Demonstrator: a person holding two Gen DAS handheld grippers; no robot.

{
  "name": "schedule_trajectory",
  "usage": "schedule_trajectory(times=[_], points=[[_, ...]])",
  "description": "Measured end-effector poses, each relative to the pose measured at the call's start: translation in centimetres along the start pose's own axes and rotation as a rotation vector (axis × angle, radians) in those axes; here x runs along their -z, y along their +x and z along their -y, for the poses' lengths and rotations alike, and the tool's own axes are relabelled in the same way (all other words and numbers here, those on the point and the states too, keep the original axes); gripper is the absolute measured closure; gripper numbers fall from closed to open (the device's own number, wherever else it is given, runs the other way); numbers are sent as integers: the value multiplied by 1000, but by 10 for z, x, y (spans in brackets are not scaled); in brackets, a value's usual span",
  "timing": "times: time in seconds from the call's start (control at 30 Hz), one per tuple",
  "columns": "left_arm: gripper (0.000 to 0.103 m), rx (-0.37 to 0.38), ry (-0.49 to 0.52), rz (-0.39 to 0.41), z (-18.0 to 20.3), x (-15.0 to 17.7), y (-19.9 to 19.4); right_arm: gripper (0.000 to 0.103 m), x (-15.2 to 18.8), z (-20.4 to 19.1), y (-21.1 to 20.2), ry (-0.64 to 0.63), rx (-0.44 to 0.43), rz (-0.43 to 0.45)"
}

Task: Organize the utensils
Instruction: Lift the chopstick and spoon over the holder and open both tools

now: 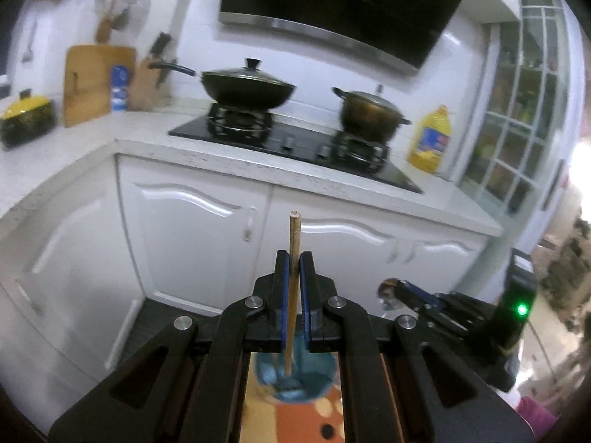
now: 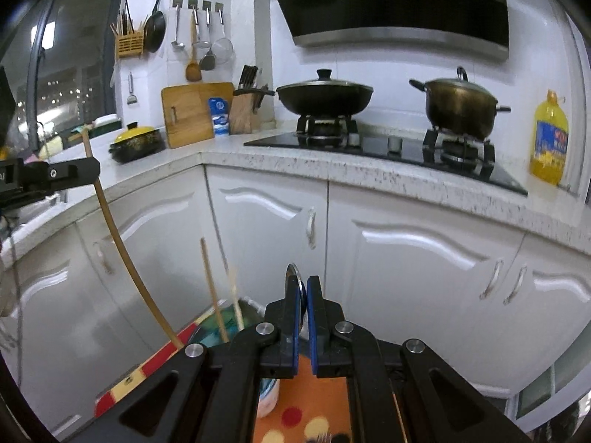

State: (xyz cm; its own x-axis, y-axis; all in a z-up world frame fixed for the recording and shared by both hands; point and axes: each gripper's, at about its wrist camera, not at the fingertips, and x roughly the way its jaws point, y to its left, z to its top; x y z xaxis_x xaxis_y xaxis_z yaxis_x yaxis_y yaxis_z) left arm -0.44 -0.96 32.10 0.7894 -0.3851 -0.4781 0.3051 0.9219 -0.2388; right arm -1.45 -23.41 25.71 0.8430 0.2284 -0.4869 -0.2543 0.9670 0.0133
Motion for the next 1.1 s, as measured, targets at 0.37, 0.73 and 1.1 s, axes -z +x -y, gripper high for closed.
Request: schedule_trajectory(times=[0.37, 0.73, 1.1], points=[[99, -53, -46, -59, -23, 30, 62, 100, 10, -7, 56, -32, 87, 1], [99, -55, -45, -170, -24, 73, 91, 100, 40, -22, 82, -93, 16, -101], [97, -53, -74, -199, -23, 84, 90, 91, 59, -13, 90, 2, -114, -221]])
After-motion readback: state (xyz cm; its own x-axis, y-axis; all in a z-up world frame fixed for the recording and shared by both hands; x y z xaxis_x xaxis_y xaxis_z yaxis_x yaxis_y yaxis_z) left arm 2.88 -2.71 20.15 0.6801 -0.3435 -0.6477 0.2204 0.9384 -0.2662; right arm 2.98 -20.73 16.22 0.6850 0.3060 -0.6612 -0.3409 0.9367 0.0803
